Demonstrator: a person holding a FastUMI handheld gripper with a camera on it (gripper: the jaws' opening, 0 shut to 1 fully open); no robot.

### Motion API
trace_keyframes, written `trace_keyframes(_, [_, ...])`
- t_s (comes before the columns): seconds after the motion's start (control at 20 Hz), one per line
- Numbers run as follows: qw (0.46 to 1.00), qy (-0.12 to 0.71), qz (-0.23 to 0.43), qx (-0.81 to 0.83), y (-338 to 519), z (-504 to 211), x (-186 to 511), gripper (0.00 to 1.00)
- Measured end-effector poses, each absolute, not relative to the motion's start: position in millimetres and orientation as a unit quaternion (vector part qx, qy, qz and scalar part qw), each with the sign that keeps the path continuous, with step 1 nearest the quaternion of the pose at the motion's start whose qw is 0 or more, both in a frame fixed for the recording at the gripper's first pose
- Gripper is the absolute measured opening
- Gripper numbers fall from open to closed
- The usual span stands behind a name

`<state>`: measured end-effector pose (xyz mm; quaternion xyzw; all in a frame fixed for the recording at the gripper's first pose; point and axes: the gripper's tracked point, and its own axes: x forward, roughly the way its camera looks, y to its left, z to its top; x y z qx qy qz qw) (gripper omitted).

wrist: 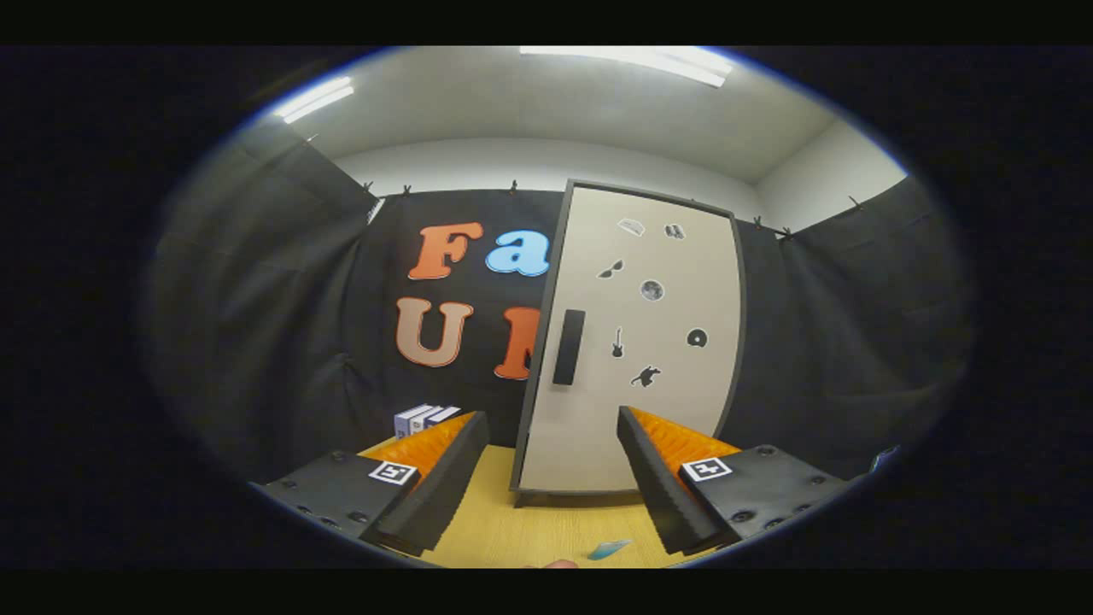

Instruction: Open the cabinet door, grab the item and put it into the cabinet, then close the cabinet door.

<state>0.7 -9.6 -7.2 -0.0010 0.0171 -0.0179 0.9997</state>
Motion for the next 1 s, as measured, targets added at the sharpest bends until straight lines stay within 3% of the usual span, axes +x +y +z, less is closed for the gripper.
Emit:
trace_keyframes(0.55, [0.999,0.009,-0.030,-0.006,-16.6,2.5,16.1,0.97])
trace_keyframes(1.0, [0.993,0.055,-0.101,0.025,-69.2,-22.1,145.1,0.97])
